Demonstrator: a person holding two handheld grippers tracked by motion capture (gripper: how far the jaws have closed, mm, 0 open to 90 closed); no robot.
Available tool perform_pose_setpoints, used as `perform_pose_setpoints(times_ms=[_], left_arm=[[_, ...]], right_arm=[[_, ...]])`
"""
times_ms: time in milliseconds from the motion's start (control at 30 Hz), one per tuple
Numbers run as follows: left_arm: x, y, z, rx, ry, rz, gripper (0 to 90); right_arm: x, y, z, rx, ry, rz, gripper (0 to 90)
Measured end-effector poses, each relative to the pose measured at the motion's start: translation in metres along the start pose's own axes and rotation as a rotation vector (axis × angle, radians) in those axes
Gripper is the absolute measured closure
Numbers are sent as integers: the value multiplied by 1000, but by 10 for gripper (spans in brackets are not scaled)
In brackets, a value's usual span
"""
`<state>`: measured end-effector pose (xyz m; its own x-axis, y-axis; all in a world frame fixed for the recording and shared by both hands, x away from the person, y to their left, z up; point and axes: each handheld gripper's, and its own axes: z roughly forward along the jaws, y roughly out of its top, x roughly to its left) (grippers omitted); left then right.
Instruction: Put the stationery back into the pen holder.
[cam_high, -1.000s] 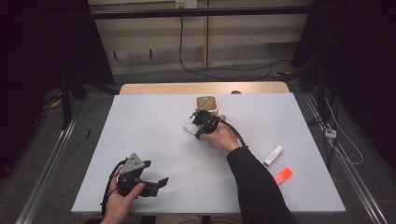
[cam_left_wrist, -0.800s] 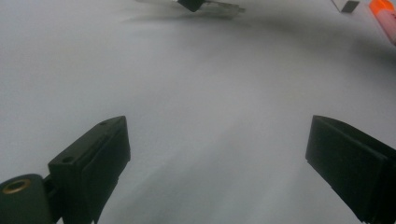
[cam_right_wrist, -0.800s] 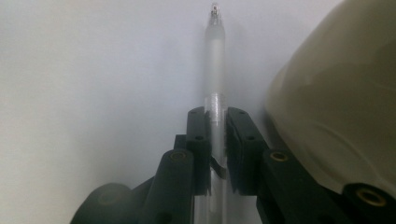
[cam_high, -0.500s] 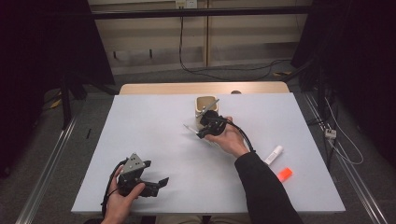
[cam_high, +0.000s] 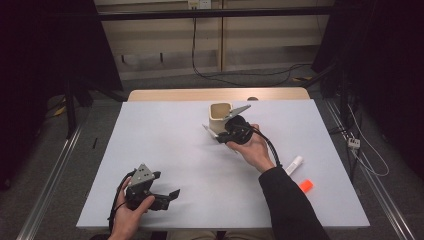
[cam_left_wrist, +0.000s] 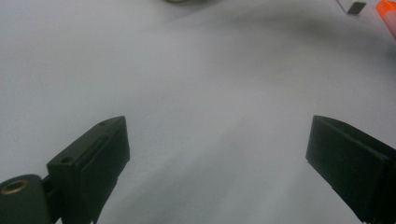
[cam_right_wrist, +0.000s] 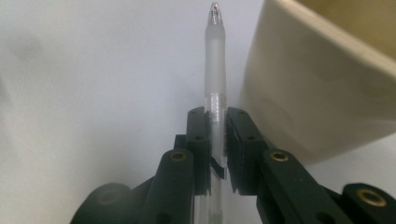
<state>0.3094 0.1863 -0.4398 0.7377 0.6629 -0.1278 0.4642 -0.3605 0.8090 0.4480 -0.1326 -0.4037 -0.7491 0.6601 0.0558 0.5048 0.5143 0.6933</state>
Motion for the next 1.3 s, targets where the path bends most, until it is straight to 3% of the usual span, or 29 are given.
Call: perform_pose_setpoints(times_ms=[167,567,800,1100,1300], left_arm=[[0,0,0,1,0,-4,60],[0,0,0,3,-2,-4,60],[0,0,1,8,-8,-5,60],[0,0,0,7,-11,-3,60],[0,0,1,11,-12,-4,60]], right_arm=[[-2,-2,-11,-57,-39,11,803],[-6,1,-35,-177,-57,12,803],[-11,12,-47,-263,-105,8,802],[-15,24,-55,-367,-183,76,802],[-18,28,-53,-414,-175,94,802]])
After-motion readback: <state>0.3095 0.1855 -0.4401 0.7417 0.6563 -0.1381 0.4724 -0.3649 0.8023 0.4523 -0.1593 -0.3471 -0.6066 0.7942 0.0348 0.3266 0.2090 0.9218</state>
